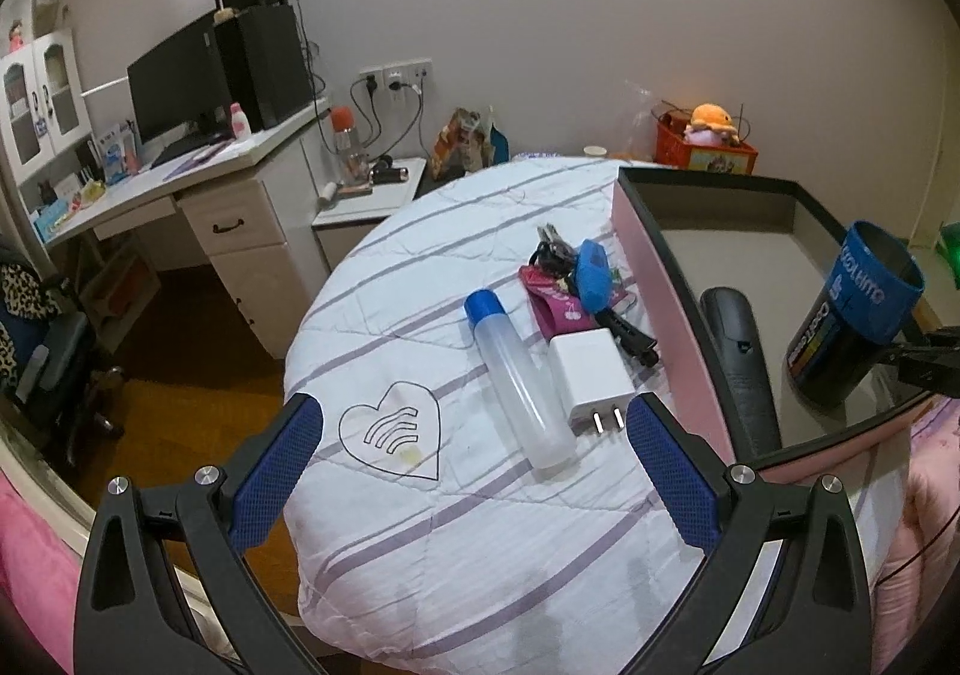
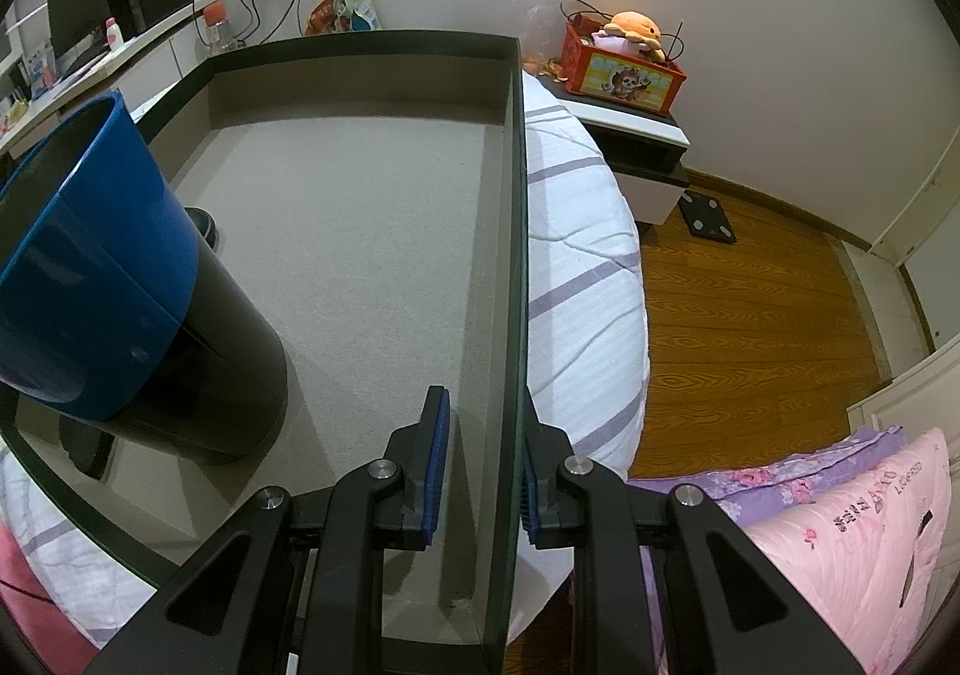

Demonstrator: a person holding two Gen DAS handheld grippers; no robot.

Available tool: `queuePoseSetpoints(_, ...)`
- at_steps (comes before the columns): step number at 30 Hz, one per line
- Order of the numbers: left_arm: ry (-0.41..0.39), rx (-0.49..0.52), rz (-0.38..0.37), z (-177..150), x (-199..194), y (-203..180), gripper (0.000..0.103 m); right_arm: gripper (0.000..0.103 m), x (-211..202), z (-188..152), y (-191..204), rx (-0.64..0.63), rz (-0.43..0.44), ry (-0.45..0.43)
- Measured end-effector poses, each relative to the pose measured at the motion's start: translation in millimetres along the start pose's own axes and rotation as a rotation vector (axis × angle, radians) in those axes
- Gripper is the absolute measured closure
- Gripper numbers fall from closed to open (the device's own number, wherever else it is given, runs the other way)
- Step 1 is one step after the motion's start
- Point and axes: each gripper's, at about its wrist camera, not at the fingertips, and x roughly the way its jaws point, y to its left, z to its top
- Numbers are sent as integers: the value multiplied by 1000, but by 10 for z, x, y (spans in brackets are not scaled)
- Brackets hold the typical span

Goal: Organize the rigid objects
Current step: 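Grasp the clear plastic bottle with blue cap using the left tool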

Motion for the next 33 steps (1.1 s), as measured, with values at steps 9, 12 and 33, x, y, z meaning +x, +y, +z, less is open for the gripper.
queuePoseSetpoints(9,86,-30,-25,-84,360,10,1,82,-6,-8,-10,-9,15,-3)
queuePoseSetpoints(12,113,-41,-28,-98,521,-20,1,82,-7,-5,-21,-15,19,-3)
queuePoseSetpoints(33,173,-129,-38,-84,967,253,76,82,-7,-26,-78,-20,47,-15)
